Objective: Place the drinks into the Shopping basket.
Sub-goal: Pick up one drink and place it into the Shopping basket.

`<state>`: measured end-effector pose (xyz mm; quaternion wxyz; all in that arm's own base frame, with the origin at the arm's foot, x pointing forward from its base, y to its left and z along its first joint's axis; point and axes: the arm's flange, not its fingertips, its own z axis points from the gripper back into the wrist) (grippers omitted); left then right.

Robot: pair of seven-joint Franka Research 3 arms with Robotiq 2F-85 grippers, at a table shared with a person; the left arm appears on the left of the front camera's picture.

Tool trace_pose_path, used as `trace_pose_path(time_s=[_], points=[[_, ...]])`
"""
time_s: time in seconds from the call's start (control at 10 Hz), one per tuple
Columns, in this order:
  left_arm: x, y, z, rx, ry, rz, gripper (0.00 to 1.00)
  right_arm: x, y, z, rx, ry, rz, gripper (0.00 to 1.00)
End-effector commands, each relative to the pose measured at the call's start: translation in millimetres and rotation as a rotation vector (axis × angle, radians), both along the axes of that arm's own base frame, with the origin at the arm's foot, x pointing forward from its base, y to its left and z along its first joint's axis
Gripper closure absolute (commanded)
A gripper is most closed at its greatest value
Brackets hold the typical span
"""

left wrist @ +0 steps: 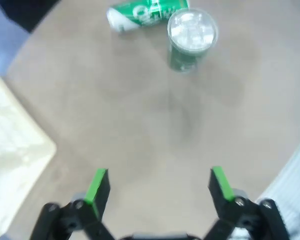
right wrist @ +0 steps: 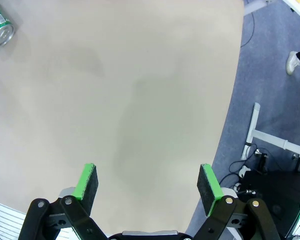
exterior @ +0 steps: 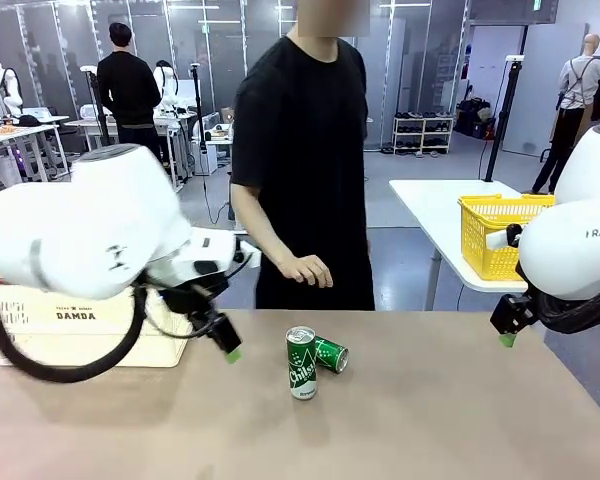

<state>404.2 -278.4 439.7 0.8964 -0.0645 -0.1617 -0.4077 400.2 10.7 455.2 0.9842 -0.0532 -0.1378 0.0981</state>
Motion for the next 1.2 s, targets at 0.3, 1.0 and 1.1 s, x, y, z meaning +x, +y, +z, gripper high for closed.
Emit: trace_pose_path(time_s=[0.3,1.0,1.1], points=[[-17,37,-8,-0.059,-0.035,0.002,0.0,1,-2,2,-0.005,0.003,0.012,0.0],[52,-86,8,0.016,0.008,-0.107,0.0,1,-2,2,-0.005,0.003,0.012,0.0],[61,-109,6,0.039,0.014,-0.12,0.0,1,-2,2,-0.005,0.003,0.012,0.0]])
